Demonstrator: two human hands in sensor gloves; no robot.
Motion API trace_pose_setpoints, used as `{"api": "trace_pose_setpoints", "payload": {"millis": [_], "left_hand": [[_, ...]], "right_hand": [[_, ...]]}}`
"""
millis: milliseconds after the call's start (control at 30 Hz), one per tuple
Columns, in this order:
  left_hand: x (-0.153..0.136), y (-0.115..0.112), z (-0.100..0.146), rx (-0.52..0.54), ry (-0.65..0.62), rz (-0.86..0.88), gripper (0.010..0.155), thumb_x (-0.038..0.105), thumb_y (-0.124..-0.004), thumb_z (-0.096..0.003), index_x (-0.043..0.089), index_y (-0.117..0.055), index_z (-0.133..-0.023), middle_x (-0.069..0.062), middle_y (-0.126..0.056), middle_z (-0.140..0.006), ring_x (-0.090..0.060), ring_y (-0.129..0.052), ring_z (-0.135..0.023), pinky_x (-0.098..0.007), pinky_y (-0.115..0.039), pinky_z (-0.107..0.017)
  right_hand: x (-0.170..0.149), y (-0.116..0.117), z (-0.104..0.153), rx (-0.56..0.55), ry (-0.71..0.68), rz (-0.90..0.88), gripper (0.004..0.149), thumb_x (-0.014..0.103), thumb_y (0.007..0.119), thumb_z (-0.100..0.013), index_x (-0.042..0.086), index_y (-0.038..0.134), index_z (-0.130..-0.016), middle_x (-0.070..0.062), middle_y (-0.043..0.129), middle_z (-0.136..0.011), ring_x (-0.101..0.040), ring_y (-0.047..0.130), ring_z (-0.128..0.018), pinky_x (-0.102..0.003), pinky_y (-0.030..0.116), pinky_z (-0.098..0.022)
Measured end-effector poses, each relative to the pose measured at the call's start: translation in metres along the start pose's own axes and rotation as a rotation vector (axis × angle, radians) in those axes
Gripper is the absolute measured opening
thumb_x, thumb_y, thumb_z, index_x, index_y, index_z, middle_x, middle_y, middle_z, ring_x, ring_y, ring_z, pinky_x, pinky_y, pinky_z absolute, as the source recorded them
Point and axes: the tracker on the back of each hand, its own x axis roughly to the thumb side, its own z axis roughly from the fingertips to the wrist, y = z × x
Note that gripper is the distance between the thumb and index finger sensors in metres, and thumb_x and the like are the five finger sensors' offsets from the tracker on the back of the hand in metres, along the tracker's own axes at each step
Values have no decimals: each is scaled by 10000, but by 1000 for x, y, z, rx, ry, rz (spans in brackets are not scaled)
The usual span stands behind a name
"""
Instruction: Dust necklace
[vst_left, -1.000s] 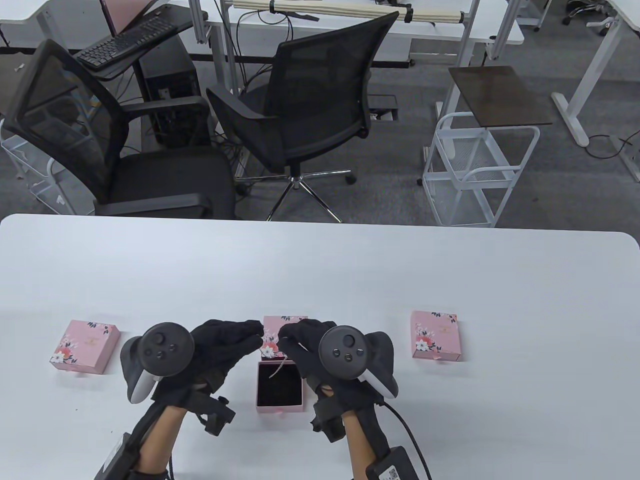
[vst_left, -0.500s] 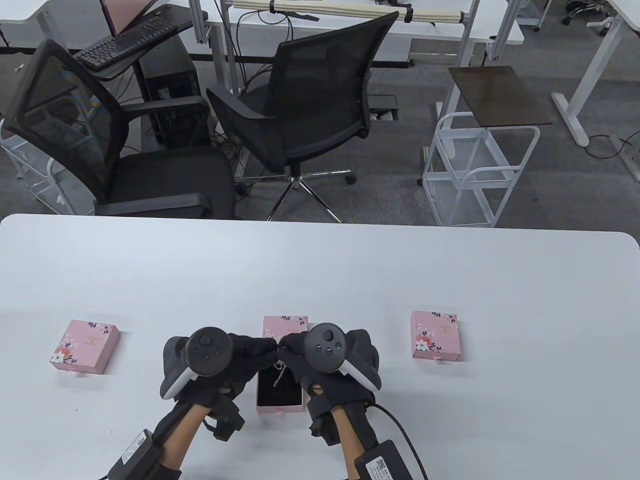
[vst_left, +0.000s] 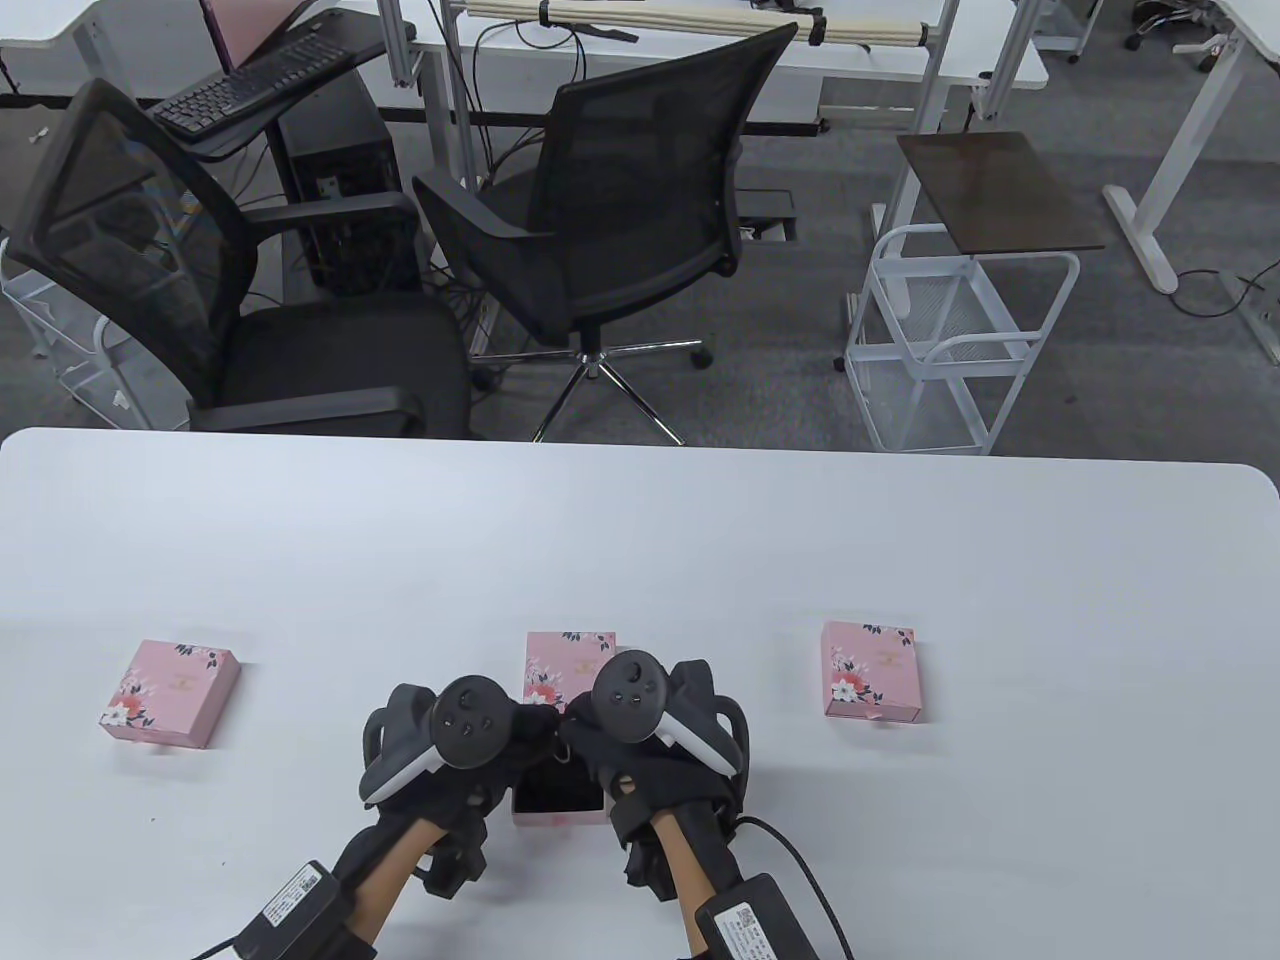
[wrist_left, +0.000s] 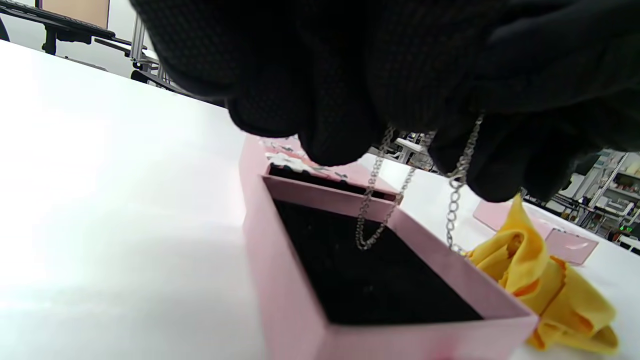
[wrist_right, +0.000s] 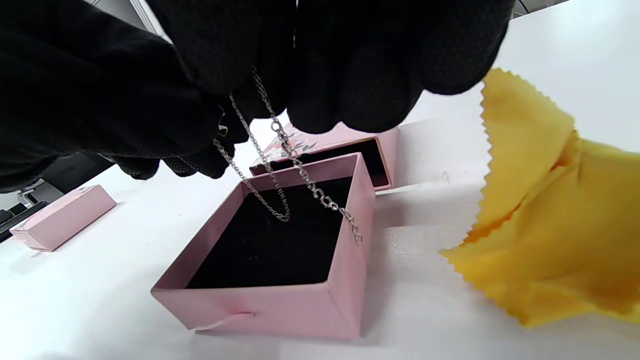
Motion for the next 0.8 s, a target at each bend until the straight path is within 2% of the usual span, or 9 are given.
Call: {"api": "trace_pose_setpoints", "payload": {"millis": [333,600,800], "left_hand": [[-3,2,0,-8,9,7,381,398,-906,-527,297,-928,-893,5,-1038,-825,-257,-925,-795,-446,-818,-568],[-1,-2,0,-21,5,-11,382,402,-904,-527,299,-927,-894,8,-1033,-833,-257,-920,-802,-445,-815,-573],[1,-7,-1,-39,4,-64,383,415,-911,-518,301,-938,-883,-28,-942,-957,-291,-815,-885,-461,-761,-625]], "right_hand": [[8,-6,5,-35,-29,-6,365,328,748,-656,148,776,-972,-194,847,-931,-437,862,-747,-555,714,-602],[8,0,1,-13,-18,28,367,328,748,-656,147,773,-975,-195,844,-934,-439,859,-750,-558,711,-605],[7,13,-4,26,9,95,369,323,746,-658,148,769,-982,-200,838,-942,-443,855,-757,-560,707,-608]]}}
